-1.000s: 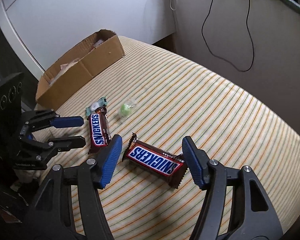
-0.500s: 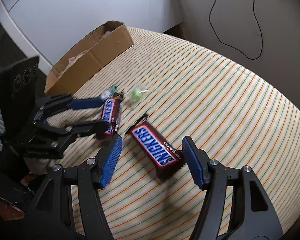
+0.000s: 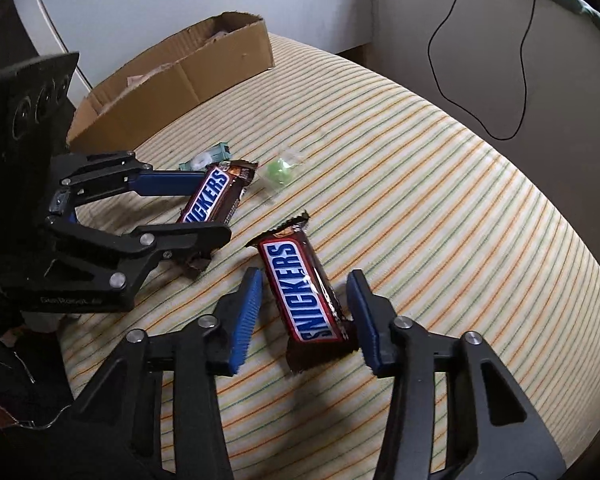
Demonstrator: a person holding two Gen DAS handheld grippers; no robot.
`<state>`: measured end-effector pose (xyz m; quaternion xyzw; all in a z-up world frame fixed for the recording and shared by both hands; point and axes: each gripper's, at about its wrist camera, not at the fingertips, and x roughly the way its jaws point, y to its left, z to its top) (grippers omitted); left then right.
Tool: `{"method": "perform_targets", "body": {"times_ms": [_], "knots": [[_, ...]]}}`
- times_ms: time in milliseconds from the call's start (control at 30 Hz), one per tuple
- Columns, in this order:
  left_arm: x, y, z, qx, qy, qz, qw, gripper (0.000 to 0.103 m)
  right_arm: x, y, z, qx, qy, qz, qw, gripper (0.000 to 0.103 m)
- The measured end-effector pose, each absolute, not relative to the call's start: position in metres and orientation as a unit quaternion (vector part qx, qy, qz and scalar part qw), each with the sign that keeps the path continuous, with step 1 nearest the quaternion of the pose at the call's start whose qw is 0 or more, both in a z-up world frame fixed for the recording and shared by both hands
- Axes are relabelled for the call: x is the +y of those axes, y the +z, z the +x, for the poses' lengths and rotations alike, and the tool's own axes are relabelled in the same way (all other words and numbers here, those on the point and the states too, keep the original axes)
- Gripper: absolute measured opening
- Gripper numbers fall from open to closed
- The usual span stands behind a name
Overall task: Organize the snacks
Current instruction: 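Close the left gripper on a Snickers bar while the right gripper grasps the other Snickers bar, then carry the Snickers bar in the left gripper while the right gripper carries its Snickers to the box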
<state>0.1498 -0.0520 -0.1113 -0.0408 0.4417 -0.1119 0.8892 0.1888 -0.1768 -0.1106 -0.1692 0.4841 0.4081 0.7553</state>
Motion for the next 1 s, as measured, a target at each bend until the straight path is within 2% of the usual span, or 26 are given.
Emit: {"method": "perform_targets", "body": {"times_ms": [67, 367, 1000], "knots": [[-0.052, -0.112, 0.15, 0.441, -0.111, -0.04, 0.89, 0.035, -0.175, -0.11, 0.188, 0.483, 0.405, -0.174, 0.757, 0.037], [-0.048, -0.112, 0.147, 0.437, -0.108, -0.038, 0.892, 0.028, -0.176, -0.109, 0.179, 0.479, 0.39, -0.183, 0.765, 0.031], [-0.038, -0.101, 0.123, 0.419, -0.102, -0.041, 0.901, 0.027, -0.184, -0.102, 0.163, 0.47, 0.355, -0.162, 0.792, 0.03]]}}
